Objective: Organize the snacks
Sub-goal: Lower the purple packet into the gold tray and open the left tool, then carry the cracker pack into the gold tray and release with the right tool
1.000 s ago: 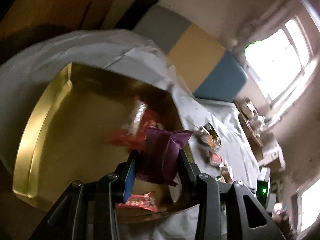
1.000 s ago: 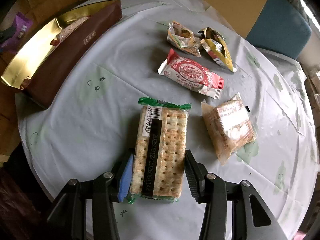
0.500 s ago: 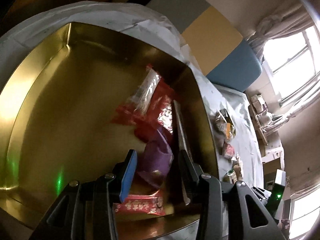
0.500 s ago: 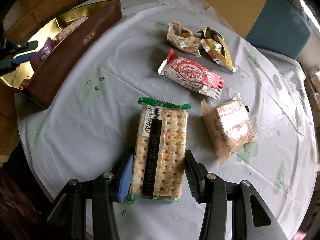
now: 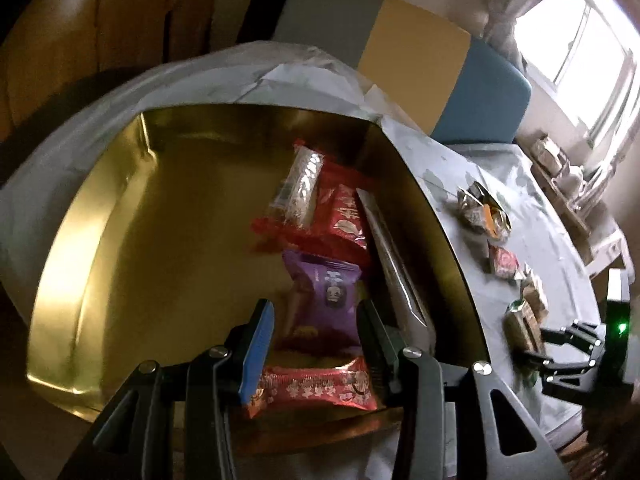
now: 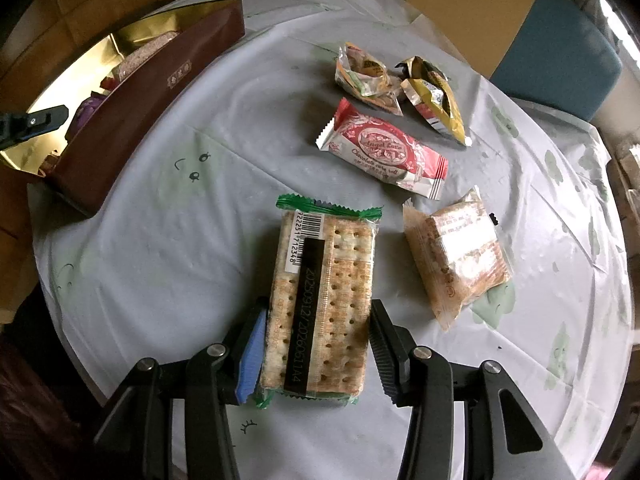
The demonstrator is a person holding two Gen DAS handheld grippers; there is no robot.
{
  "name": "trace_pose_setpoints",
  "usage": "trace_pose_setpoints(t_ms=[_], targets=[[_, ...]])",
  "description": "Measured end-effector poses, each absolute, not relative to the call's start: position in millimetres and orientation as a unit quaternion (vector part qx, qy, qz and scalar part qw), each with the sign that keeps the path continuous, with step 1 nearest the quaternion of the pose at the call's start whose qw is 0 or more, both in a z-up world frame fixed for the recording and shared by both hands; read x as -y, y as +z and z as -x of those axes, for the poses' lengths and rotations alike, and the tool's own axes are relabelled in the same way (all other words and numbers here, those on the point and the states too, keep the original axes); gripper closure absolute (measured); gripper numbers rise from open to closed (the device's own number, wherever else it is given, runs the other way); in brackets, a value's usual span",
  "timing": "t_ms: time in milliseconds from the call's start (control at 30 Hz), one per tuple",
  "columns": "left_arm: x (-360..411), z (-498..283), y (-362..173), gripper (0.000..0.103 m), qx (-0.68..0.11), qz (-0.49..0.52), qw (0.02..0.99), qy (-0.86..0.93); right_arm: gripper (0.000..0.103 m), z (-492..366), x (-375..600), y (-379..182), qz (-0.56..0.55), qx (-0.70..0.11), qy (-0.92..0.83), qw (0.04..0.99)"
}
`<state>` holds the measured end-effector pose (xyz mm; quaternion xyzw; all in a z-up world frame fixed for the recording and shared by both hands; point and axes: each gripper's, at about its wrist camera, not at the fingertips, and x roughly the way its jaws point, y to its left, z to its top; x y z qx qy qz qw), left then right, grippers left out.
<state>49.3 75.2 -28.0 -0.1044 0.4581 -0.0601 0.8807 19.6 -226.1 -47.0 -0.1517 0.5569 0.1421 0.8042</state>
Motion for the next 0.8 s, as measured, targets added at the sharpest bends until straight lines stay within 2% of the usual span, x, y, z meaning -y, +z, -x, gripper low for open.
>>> trace_pose_setpoints(t_ms=[800], targets=[[-68.8, -41.2, -30.7, 0.059, -0.459, 0.067, 0.885, -0.044, 0.054, -17.6, 224.9, -46.3, 0.162, -0.552, 0.143, 0.805]])
